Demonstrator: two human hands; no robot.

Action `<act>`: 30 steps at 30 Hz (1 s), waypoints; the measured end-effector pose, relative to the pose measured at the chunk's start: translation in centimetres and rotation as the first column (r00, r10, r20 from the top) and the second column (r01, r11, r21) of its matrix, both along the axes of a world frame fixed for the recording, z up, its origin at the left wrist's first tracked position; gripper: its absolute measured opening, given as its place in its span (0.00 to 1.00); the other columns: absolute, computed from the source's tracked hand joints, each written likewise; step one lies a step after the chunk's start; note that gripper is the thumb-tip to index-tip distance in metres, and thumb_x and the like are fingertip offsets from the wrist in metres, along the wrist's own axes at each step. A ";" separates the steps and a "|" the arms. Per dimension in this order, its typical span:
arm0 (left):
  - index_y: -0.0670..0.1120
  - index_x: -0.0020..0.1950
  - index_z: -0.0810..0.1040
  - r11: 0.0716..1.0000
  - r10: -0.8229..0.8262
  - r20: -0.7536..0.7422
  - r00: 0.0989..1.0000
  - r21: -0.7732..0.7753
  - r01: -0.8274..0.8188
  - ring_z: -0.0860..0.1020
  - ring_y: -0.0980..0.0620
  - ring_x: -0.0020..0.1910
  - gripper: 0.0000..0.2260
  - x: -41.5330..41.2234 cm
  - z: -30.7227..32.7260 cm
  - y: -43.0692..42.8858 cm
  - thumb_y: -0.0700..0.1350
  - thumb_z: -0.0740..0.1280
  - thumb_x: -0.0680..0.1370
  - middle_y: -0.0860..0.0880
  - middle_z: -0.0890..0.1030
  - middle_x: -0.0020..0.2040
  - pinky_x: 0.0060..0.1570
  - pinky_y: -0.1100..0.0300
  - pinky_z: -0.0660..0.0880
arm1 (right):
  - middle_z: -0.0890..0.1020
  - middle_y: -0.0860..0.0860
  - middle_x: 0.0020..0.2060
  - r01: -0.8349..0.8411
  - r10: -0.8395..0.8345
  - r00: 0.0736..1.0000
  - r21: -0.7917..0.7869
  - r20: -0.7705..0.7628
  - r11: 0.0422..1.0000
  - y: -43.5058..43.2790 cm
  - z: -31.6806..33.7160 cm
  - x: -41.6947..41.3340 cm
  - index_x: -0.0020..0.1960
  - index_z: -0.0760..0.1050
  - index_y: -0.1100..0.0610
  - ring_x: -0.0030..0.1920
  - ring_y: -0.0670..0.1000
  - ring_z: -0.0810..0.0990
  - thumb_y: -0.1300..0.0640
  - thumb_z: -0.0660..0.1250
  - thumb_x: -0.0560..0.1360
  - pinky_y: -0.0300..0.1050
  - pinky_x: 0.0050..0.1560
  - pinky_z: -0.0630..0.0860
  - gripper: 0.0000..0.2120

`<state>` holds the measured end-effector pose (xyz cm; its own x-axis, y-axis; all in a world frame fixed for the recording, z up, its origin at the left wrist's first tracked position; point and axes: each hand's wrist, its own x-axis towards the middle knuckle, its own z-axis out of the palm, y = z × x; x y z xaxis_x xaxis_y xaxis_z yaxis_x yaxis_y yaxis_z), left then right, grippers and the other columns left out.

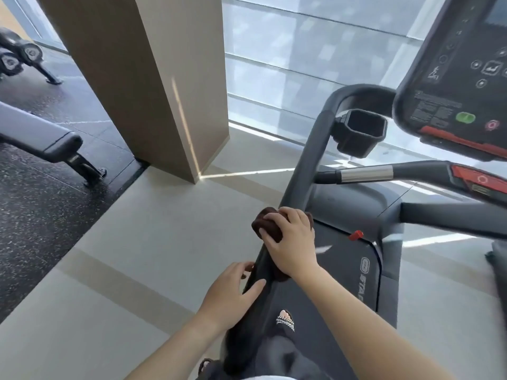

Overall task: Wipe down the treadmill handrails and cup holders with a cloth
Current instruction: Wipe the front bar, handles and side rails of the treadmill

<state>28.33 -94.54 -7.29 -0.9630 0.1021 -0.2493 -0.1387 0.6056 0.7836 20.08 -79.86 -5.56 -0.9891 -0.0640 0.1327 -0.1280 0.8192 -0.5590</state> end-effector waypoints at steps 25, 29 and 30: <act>0.53 0.67 0.64 0.982 -0.186 -0.061 0.981 -0.050 0.184 0.71 0.59 0.57 0.24 -5.6 0.0 1.9 0.58 0.62 0.73 0.56 0.71 0.59 0.54 0.63 0.69 | 0.73 0.47 0.60 0.214 -0.209 0.977 -0.152 0.051 0.965 1.6 -0.1 -6.1 0.57 0.76 0.46 0.64 0.53 0.66 0.47 0.64 0.75 0.52 0.64 0.58 0.12; 0.52 0.67 0.65 0.987 -0.147 -0.101 0.984 -0.081 0.139 0.71 0.57 0.55 0.23 -9.9 0.4 4.6 0.56 0.63 0.73 0.55 0.71 0.59 0.54 0.60 0.72 | 0.73 0.46 0.60 0.170 -0.164 0.985 -0.167 0.051 0.971 4.0 0.0 -10.2 0.58 0.76 0.47 0.62 0.53 0.67 0.48 0.63 0.75 0.54 0.61 0.60 0.12; 0.52 0.66 0.65 0.989 -0.131 -0.110 0.985 -0.090 0.121 0.72 0.57 0.54 0.22 -11.2 0.5 5.4 0.55 0.63 0.73 0.54 0.71 0.58 0.53 0.59 0.73 | 0.74 0.46 0.59 0.154 -0.146 0.988 -0.180 0.057 0.971 4.8 0.1 -11.2 0.58 0.76 0.47 0.62 0.52 0.67 0.48 0.63 0.76 0.54 0.61 0.61 0.12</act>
<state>17.13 -89.11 -6.77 -0.9666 0.2079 -0.1497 0.0314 0.6760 0.7363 8.87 -75.10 -5.47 -0.9905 0.1071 0.0858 0.0158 0.7102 -0.7039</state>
